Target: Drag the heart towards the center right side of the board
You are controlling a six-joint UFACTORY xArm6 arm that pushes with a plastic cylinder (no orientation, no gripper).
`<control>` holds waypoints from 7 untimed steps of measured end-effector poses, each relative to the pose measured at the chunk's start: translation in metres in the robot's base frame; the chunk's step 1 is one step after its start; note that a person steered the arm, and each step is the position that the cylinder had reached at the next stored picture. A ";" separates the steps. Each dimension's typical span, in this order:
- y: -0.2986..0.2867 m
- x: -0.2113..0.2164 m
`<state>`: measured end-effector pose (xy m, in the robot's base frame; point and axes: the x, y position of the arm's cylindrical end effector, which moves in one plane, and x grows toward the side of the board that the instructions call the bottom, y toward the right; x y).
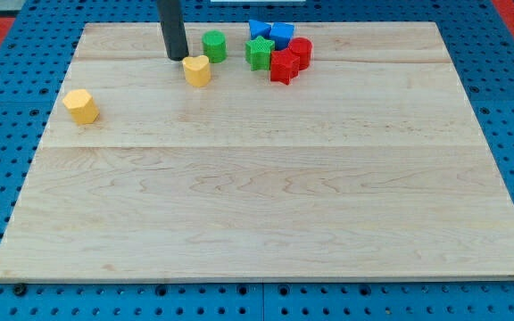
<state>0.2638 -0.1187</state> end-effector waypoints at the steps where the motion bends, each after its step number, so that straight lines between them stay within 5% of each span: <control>1: 0.016 -0.009; 3: 0.067 -0.017; 5: 0.045 -0.007; 7: 0.036 0.055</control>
<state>0.3191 -0.0824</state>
